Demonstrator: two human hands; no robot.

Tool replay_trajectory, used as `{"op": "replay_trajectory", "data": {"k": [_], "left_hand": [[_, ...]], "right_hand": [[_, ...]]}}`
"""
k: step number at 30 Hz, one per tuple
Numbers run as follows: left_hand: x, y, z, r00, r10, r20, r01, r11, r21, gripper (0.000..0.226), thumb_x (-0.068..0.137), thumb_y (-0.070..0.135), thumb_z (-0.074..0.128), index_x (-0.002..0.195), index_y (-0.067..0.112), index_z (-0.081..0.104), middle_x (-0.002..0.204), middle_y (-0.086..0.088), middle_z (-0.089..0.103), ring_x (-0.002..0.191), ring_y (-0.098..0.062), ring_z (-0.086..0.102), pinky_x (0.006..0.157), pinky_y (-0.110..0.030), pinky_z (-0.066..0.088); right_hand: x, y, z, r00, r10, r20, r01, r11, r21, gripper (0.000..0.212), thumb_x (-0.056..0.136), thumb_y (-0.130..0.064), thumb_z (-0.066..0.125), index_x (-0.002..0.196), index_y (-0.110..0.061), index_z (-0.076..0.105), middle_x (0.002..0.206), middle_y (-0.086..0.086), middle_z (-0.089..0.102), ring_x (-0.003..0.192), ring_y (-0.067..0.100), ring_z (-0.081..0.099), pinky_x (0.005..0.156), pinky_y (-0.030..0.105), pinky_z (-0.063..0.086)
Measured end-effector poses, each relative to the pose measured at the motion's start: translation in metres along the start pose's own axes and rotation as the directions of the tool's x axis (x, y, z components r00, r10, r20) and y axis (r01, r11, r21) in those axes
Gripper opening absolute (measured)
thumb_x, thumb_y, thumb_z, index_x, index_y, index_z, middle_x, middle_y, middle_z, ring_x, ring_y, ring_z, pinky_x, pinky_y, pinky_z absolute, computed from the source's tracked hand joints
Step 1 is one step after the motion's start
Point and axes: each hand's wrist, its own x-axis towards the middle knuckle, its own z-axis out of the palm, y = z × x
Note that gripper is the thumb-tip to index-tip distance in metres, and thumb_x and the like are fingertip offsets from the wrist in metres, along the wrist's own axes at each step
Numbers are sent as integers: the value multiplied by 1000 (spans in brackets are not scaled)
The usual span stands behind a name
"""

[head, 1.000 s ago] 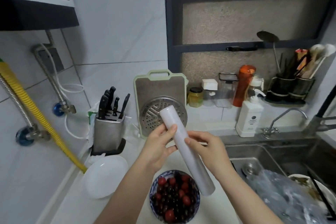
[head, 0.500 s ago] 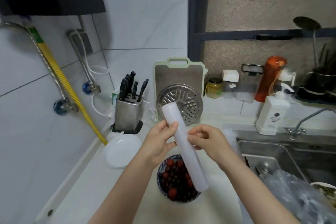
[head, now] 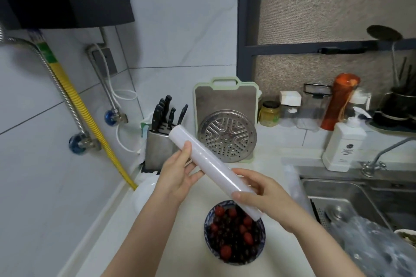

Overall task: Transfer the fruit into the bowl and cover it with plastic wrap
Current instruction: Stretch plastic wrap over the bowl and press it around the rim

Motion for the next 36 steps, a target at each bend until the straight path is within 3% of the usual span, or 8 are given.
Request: {"op": "replay_trajectory", "data": {"k": [5,7,12,18,21,24,30,36], "left_hand": [[14,17,-22,998,0,-65,-9,990,-142,45,93,35,54,128,6,53,114,-13,69,106,-25,67,75,-40,58],[17,19,-25,999,-9,-51,-1,981,-192,49,93,37,52,131,6,51,116,-14,69,105,-24,68,72,-38,59],[4,-2,-20,974,-102,202,121,989,-86,55,85,23,59,136,11,43,123,-17,65,109,-31,66,82,-46,59],[4,-14,-31,939,-19,344,59,993,-105,53,88,15,57,138,18,40,128,-17,62,118,-34,61,93,-48,53],[9,-13,-32,938,-13,347,48,995,-92,56,86,15,58,139,19,39,129,-18,61,118,-34,61,94,-50,52],[14,-7,-32,937,4,350,27,996,-83,57,85,14,59,138,21,40,129,-18,61,117,-33,62,96,-52,51],[20,-5,-30,945,17,326,9,997,-78,60,80,14,63,137,20,42,129,-19,60,114,-32,64,98,-55,48],[24,-2,-32,945,8,326,12,998,-58,54,85,12,61,136,17,43,128,-18,61,111,-30,65,91,-49,55]], "right_hand": [[-1,2,13,983,37,-179,7,970,242,48,62,-30,85,107,-23,69,104,-3,74,94,10,69,87,31,52],[2,-2,24,966,32,-258,45,957,287,41,66,-26,80,105,-19,70,100,1,74,87,9,68,83,28,52],[14,-16,48,924,-37,-381,150,950,272,23,77,-13,72,98,-22,71,87,-6,71,73,0,62,67,13,51],[21,-14,59,855,-49,-516,235,924,302,16,79,-6,69,84,-19,76,96,-5,74,88,2,67,76,17,52],[24,-15,63,837,-57,-544,250,925,287,11,79,-4,68,87,-11,71,99,-7,72,87,1,66,72,13,52],[27,-16,64,828,-59,-558,221,948,229,18,79,-9,70,96,-16,69,92,-5,71,80,-1,64,69,12,50],[30,-15,64,774,-112,-623,209,974,84,13,77,-13,74,84,-24,72,81,-9,73,76,-2,65,69,10,49],[31,-17,57,799,-71,-597,197,969,150,11,80,-8,70,86,-16,73,80,-8,75,74,1,66,69,12,52]]}}
